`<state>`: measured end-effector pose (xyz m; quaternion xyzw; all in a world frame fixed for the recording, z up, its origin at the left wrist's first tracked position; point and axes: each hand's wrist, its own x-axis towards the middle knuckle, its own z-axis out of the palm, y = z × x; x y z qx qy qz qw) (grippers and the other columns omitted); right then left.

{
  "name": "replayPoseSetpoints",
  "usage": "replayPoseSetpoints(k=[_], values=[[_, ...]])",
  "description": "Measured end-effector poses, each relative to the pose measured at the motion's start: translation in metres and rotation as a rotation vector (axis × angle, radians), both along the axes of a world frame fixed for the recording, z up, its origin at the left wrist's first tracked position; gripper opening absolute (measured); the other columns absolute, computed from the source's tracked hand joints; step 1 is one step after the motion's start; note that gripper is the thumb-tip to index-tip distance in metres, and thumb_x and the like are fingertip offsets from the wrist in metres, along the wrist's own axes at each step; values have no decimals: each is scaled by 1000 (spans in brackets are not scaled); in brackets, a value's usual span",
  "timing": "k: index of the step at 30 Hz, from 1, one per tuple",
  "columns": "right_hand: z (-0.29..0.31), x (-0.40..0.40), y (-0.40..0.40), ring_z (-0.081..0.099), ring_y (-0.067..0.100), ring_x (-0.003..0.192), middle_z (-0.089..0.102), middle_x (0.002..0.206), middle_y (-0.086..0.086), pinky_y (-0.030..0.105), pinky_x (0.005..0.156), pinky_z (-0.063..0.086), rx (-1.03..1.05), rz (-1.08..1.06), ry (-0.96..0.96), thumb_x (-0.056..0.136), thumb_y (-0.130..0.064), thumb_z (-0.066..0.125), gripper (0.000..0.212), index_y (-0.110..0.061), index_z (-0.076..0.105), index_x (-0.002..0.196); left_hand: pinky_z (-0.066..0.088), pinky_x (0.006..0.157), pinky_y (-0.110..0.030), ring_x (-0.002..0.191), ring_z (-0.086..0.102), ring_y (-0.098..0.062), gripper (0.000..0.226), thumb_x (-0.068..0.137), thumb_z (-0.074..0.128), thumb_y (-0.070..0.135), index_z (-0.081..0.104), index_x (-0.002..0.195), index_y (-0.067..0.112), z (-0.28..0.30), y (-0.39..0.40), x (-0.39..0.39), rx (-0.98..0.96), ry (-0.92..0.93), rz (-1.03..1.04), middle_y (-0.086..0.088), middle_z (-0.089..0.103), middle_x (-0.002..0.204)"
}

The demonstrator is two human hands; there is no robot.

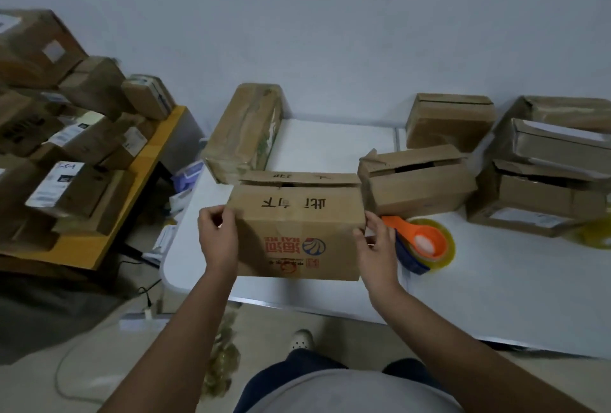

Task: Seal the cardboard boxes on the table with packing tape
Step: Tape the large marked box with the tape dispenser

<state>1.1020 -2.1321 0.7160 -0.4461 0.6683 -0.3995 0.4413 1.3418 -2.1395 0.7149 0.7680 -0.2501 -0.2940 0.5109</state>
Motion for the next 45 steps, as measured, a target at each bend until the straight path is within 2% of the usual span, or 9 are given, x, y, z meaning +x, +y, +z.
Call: replayPoseSetpoints(k=[16,23,27,31,35,39,41,43,45], values=[[-52,12,-6,56,19,98,56,118,7,37,83,47,48,-419,113,100,-26,48,19,-21,57,116,45,65,-25,88,60,-21,13,95,60,21,51,104,17,-37,-29,33,146,-179,-515,-1,60,94],[-59,-2,-13,55,22,103,60,113,6,38,86,45,74,-425,126,104,-30,40,28,-15,60,116,22,116,-43,137,33,-17,51,94,61,21,45,143,22,-22,-64,6,-267,-922,-1023,2,40,148],[-61,-33,-24,53,24,102,55,111,7,37,83,41,109,-396,216,102,-17,45,21,-11,57,117,-4,124,-45,151,-12,-8,76,99,28,65,2,159,26,-33,-87,-20,7,-1153,-1434,11,-8,166],[-73,-74,-34,51,36,111,45,130,19,43,89,42,265,-228,440,98,-15,52,34,-4,50,131,-2,124,-44,149,-19,-3,75,99,20,68,-3,158,28,-50,-87,-18,65,-1182,-1468,14,-9,165],[-81,-94,-46,56,33,101,56,117,19,41,81,47,368,39,591,95,-29,60,42,-1,49,124,-3,124,-41,150,-13,-5,76,97,16,70,5,159,26,-52,-84,-17,12,-1171,-1442,12,-1,165],[-146,-127,-63,58,24,94,60,113,7,34,72,47,457,157,577,91,-47,53,34,-29,50,120,-6,123,-40,151,-12,-6,77,97,14,70,6,159,26,-51,-82,-16,18,-1159,-1460,12,-2,165],[-92,-109,-60,61,25,104,61,119,2,39,87,49,418,211,625,84,-68,41,45,-45,53,121,-7,123,-39,151,-10,-6,76,98,20,68,8,159,25,-50,-82,-13,8,-1159,-1472,11,0,166],[-126,-117,-78,56,25,81,58,99,18,40,89,43,408,147,605,96,-55,41,46,-13,57,108,-9,122,-36,151,-10,-6,75,99,25,66,8,159,25,-51,-83,-11,1,-1159,-1490,10,0,166],[-117,-114,-83,49,20,68,58,92,22,45,88,46,408,140,566,98,-50,44,35,-15,47,94,-9,123,-35,152,-9,-6,74,100,27,65,9,159,25,-52,-83,-9,-14,-1175,-1498,10,0,166]])
